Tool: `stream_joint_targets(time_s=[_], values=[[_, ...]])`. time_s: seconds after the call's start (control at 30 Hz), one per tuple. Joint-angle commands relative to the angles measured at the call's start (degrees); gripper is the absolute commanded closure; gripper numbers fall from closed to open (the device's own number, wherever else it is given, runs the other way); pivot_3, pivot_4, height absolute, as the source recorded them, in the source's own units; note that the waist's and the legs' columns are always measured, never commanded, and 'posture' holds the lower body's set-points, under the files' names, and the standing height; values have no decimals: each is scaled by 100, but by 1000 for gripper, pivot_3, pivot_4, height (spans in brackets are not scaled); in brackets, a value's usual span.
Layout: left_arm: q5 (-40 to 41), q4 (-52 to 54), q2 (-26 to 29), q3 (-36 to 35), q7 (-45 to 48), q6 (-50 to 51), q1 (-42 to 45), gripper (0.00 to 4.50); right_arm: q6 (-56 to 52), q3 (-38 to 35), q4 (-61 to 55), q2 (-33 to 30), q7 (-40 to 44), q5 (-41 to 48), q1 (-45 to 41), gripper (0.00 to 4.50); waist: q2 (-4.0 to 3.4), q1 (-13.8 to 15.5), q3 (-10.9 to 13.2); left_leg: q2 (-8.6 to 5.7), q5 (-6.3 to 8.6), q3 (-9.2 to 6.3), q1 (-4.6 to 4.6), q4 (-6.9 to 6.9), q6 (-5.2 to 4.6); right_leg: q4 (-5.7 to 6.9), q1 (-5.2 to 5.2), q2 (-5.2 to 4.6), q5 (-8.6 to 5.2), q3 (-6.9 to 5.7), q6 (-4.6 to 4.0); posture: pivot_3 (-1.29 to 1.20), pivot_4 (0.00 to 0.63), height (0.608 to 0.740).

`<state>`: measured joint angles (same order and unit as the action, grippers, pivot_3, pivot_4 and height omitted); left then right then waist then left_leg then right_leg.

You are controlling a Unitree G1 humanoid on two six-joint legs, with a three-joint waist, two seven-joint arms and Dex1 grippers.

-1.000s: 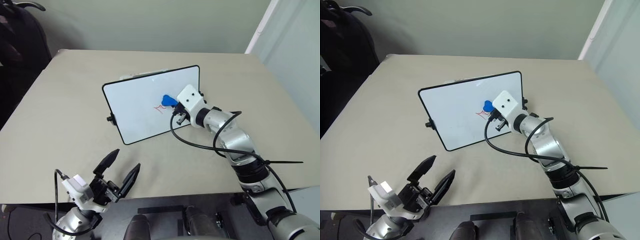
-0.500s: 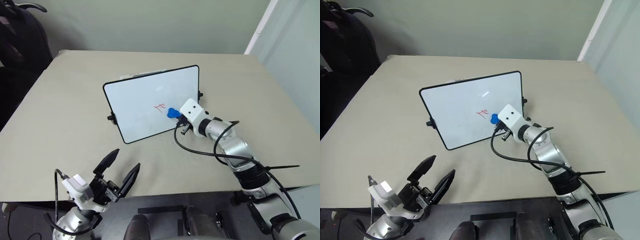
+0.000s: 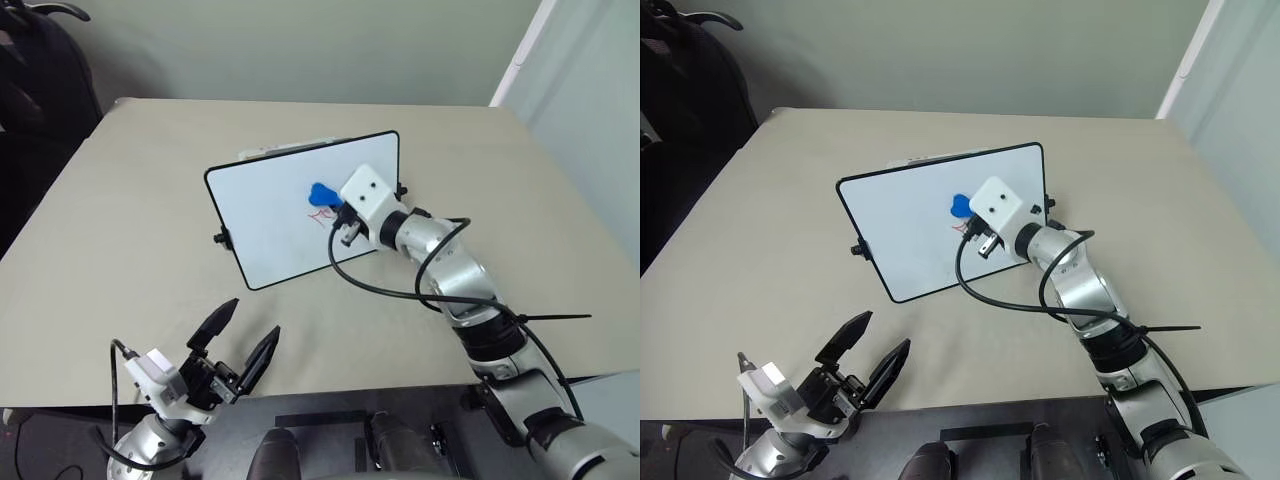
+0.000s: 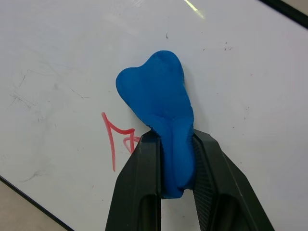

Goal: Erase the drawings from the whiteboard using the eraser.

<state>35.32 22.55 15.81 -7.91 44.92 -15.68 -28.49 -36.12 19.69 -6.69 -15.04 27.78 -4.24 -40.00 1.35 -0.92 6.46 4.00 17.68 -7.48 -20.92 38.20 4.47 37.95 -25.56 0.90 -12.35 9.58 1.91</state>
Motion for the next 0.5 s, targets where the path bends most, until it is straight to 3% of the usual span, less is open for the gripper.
stream_joint_targets(time_s=[0.03,0.23,0.5], values=[[29,76,-10,-11,29,-18,12,0,95,138,291,-149,-71,-238,323,3952,0,7,0,0,0,0,2,5,0,1,4,-1,0,0,0,0,150,740],[11,27,-17,-17,15,-6,69,0,150,46,491,-135,-152,-320,487,3952,-1,-4,1,0,-2,0,14,8,2,4,18,-2,16,1,-18,0,150,740],[-3,35,-34,0,21,15,97,0,-15,-221,134,170,-136,-167,-191,3952,-5,-45,3,0,-16,2,9,8,-7,4,9,2,31,0,-42,0,150,740]])
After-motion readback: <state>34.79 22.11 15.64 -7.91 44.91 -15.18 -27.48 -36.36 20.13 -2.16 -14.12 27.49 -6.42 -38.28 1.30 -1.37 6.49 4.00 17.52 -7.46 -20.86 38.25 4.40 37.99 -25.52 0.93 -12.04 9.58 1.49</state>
